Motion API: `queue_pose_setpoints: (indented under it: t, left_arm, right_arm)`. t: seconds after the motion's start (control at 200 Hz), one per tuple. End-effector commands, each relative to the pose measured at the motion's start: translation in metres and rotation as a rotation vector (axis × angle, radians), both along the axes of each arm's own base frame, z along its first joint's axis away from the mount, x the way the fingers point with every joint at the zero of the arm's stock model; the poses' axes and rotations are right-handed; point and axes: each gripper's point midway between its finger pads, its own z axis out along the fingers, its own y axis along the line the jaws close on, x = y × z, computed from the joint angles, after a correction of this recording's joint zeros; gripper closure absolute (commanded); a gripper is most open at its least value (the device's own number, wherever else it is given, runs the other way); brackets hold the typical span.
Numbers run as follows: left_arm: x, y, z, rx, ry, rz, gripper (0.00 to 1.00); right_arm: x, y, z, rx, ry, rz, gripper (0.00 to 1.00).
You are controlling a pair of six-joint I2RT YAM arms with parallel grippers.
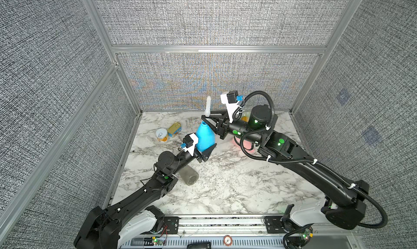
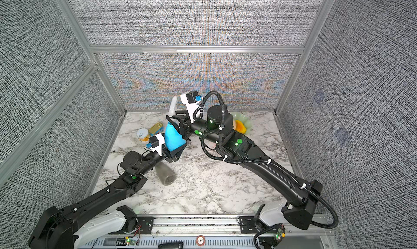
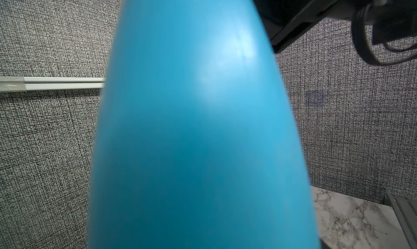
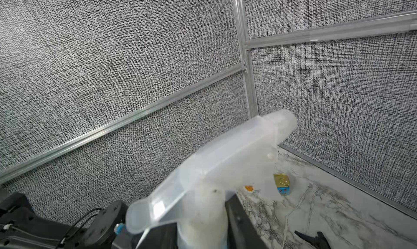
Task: Attach spray nozzles to spray bottles
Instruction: Insert the spray nozzle into the spray bottle.
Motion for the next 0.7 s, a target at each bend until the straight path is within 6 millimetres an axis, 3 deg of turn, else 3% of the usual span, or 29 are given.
queue_pose_setpoints:
  t: [0.0, 0.695]
  left_arm:
    - [-0.001, 0.002, 0.01, -0.023, -0.017, 0.005, 0.23]
    - [-0.001, 0.004, 0.014, -0.051, -0.002, 0.003, 0.23]
  right_arm:
    - [0.004, 0.001, -0.001, -0.007, -0.045, -0.025, 0.69]
    - [-0.009, 0.003, -0.028, -0.042, -0.023, 0.034, 0.69]
